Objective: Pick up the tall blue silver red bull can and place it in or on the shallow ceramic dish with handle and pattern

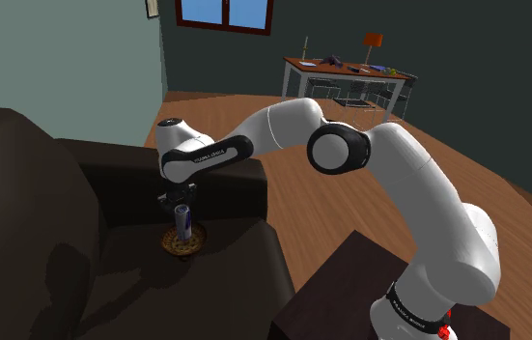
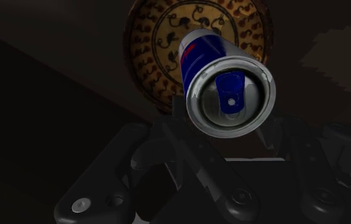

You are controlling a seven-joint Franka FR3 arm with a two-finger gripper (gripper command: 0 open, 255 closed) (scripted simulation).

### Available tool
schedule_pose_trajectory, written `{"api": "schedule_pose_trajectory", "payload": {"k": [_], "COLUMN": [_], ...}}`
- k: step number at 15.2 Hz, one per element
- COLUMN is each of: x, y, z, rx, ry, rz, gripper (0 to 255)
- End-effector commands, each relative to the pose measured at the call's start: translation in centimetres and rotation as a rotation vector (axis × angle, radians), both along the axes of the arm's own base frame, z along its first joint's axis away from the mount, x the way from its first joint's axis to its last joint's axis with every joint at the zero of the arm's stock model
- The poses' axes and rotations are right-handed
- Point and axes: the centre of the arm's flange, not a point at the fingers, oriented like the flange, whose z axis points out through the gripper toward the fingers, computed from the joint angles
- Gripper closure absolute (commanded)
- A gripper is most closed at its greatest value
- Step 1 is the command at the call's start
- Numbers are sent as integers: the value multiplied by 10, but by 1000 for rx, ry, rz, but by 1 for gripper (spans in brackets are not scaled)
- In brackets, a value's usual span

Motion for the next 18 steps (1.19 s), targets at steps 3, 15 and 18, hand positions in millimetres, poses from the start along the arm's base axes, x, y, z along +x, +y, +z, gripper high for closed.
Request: {"api": "schedule_pose_trajectory", "payload": {"k": [3,15,18], "x": [0,0,0], "y": [0,0,0], "z": [0,50,50], "rx": [0,0,0], "ry": [-1,-1,-1], "rz": [0,0,0], "gripper": [0,0,0]}}
